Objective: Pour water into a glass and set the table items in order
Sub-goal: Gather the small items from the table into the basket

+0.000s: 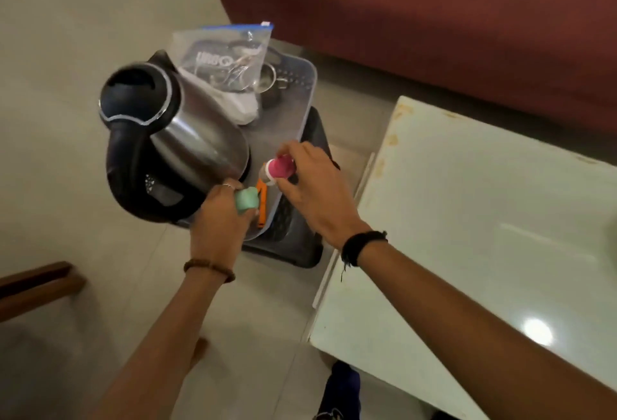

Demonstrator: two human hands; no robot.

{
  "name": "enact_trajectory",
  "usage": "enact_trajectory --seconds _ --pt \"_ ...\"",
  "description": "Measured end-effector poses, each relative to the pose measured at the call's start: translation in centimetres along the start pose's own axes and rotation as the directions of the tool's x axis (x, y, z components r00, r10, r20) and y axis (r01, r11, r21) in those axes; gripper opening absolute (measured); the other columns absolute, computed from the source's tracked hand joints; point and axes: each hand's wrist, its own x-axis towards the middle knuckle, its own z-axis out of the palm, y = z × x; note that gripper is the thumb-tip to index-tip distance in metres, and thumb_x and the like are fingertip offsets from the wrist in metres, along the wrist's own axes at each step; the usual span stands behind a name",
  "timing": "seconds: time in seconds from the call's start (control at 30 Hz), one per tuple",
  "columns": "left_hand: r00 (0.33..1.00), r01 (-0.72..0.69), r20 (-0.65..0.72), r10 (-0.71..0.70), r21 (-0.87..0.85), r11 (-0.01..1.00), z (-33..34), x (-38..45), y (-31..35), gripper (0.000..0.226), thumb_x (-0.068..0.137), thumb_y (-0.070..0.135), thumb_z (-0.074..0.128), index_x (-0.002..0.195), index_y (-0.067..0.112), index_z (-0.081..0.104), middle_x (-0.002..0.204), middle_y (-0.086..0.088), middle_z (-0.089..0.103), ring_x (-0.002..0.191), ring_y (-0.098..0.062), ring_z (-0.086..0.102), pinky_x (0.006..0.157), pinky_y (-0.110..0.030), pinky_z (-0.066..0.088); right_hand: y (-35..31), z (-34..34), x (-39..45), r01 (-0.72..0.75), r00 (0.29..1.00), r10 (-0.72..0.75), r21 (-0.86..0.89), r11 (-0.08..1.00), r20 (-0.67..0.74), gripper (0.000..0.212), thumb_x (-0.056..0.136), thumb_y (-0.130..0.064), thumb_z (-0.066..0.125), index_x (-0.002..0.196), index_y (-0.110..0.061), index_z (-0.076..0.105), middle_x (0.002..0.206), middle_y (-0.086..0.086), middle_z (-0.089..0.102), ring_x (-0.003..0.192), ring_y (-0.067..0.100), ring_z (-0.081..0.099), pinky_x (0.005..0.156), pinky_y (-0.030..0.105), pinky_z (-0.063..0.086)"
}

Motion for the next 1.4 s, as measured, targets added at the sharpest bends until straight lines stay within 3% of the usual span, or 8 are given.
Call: enact_trajectory --seconds 0.1,0.27,0.53,0.77,0.9,1.07,1.3,1.4 --pt "0.998 0.026 0.056 -0.032 0.111 0.994 0.9 1.1 -1.5 0.030 0.081 0.019 0.063 0.110 0.010 0.057 0.111 -0.016 0.059 0.101 -0.036 0.057 0.078 -0.040 0.044 0.1 2.6 2.4 0.075 0.995 -0.054 -0.269 0.960 0.084 0.022 0.087 -0.014 0.054 0.109 -0.015 0.053 0.111 0.004 0.060 0.103 0.025 0.048 0.075 0.030 0.034" --pt "0.996 -0.086 -0.005 0.086 0.039 0.996 1.7 2.9 -0.5 0.033 0.084 0.024 0.062 0.114 0.013 0.052 0.116 -0.012 0.053 0.096 -0.036 0.058 0.075 -0.044 0.048 1.2 4.6 5.9 0.020 1.000 -0.024 -0.484 0.875 -0.001 0.025 0.088 -0.005 0.047 0.111 -0.015 0.050 0.113 0.006 0.059 0.108 0.028 0.045 0.082 0.037 0.035" --pt "0.995 -0.095 0.022 0.094 0.073 0.993 4.0 8.1 3.7 0.035 0.088 0.019 0.057 0.118 0.007 0.045 0.124 -0.015 0.048 0.105 -0.039 0.056 0.079 -0.048 0.047 3.2 4.3 11.2 -0.081 0.991 0.005 -0.592 0.802 -0.130 0.028 0.087 -0.003 0.046 0.112 -0.015 0.045 0.103 0.006 0.063 0.109 0.028 0.045 0.079 0.036 0.031" --pt "0.993 -0.085 0.100 0.055 0.317 0.945 5.2 10.3 5.1 0.026 0.095 0.016 0.040 0.117 0.004 0.044 0.123 -0.019 0.050 0.109 -0.041 0.054 0.081 -0.050 0.044 4.0 3.1 13.1 -0.025 0.999 -0.008 -0.623 0.782 -0.050 0.023 0.092 -0.010 0.043 0.115 -0.015 0.047 0.116 0.005 0.060 0.117 0.026 0.042 0.085 0.035 0.033" --pt "0.994 -0.109 0.035 0.104 0.184 0.977 4.3 8.6 4.9 0.025 0.092 0.021 0.048 0.112 0.006 0.048 0.120 -0.016 0.051 0.108 -0.036 0.053 0.081 -0.048 0.045 3.5 1.7 11.0 0.003 0.994 -0.058 -0.528 0.849 -0.089 0.022 0.093 -0.012 0.041 0.113 -0.015 0.049 0.119 0.005 0.054 0.113 0.023 0.045 0.085 0.032 0.036" --pt "0.930 -0.311 -0.244 0.276 -0.119 0.943 3.5 1.3 7.4 0.011 0.090 0.014 0.051 0.097 0.007 0.056 0.096 -0.013 0.060 0.089 -0.026 0.057 0.079 -0.031 0.044 4.0 -2.0 2.9 0.018 0.983 -0.043 -0.140 0.990 -0.180 0.015 0.094 -0.011 0.045 0.102 -0.006 0.057 0.102 0.012 0.060 0.090 0.024 0.054 0.076 0.032 0.043" --pt "0.931 -0.330 0.049 0.362 -0.314 0.890 11.5 -12.5 17.1 0.018 0.089 0.005 0.053 0.104 0.006 0.062 0.105 -0.007 0.066 0.096 -0.015 0.060 0.089 -0.021 0.045 12.8 -8.7 -15.5 -0.362 0.884 0.382 0.123 0.924 -0.268 0.016 0.092 -0.007 0.048 0.102 -0.014 0.060 0.099 0.001 0.063 0.083 0.015 0.058 0.073 0.024 0.047" --pt "0.824 -0.401 0.291 0.486 -0.308 0.863 16.4 -18.3 21.5 0.021 0.092 0.011 0.048 0.109 0.015 0.060 0.110 0.002 0.063 0.102 -0.009 0.059 0.092 -0.020 0.046 18.0 -12.3 -23.8 -0.500 0.779 0.536 0.195 0.844 -0.324 0.017 0.092 -0.008 0.049 0.100 -0.019 0.059 0.100 -0.006 0.062 0.075 0.007 0.055 0.066 0.010 0.041"
